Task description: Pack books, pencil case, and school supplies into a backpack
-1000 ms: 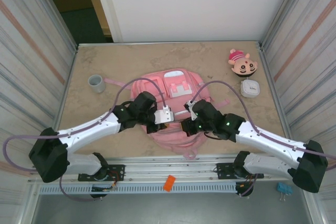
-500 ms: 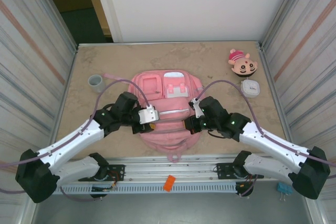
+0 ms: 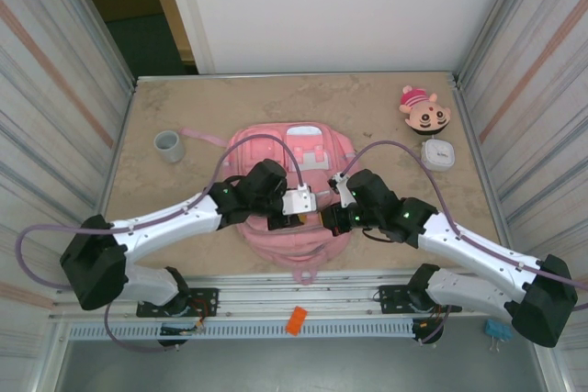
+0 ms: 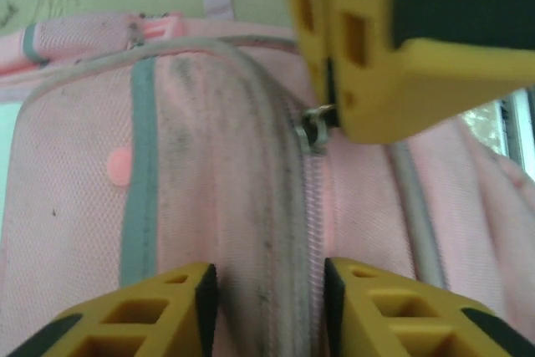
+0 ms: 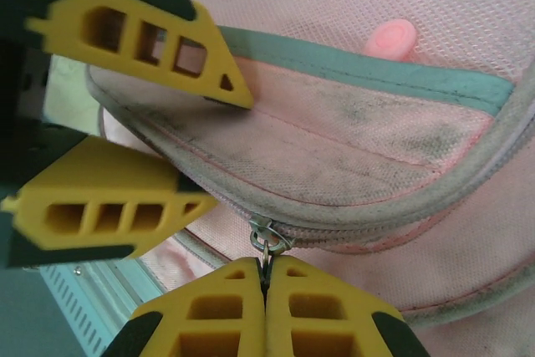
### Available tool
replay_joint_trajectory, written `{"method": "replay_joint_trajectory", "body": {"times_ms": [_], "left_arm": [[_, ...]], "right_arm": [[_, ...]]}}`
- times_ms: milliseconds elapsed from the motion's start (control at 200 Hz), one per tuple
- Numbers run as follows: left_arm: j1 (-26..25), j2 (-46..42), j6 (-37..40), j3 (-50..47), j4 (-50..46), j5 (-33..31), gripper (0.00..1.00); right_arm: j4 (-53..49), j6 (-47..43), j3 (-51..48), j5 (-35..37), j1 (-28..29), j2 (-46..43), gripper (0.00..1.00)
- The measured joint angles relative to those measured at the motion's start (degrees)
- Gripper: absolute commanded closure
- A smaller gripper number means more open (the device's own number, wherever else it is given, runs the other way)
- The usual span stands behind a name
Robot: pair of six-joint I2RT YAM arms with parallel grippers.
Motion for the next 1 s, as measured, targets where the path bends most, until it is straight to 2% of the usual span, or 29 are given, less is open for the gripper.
{"method": "replay_joint_trajectory", "body": {"times_ms": [65,115,406,681,942,977,1002], "left_arm": [[-0.2,0.5,0.2,0.1,0.1,-0.3,0.94],[-0.4,0.4,0.7,0.1,0.3,-0.5,1.00],[0.7,-4.8,2.0,-3.3,1.0,0.8,1.00],[2.1,-6.4,4.2,-4.8,1.9,3.2,1.00],[3.4,-7.0,6.4,-6.6,2.7,5.3,1.00],[3.5,-7.0,6.4,-6.7,2.7,5.3,0.91],[3.5,-7.0,6.4,-6.7,2.6,5.2,0.80]], "right_arm": [[-0.6,0.0,0.0,0.4,-0.2,0.0,1.00],[-1.5,0.0,0.0,1.0,-0.9,0.0,1.00],[-3.3,-0.1,0.0,5.1,-7.2,0.5,1.00],[0.4,-2.7,0.5,1.6,-11.9,4.8,1.00],[4.4,-4.0,0.6,-1.9,-13.0,9.6,1.00],[5.0,-4.0,0.6,-2.1,-13.0,10.3,1.00],[5.4,-4.0,0.6,-2.3,-13.0,10.7,0.94]]}}
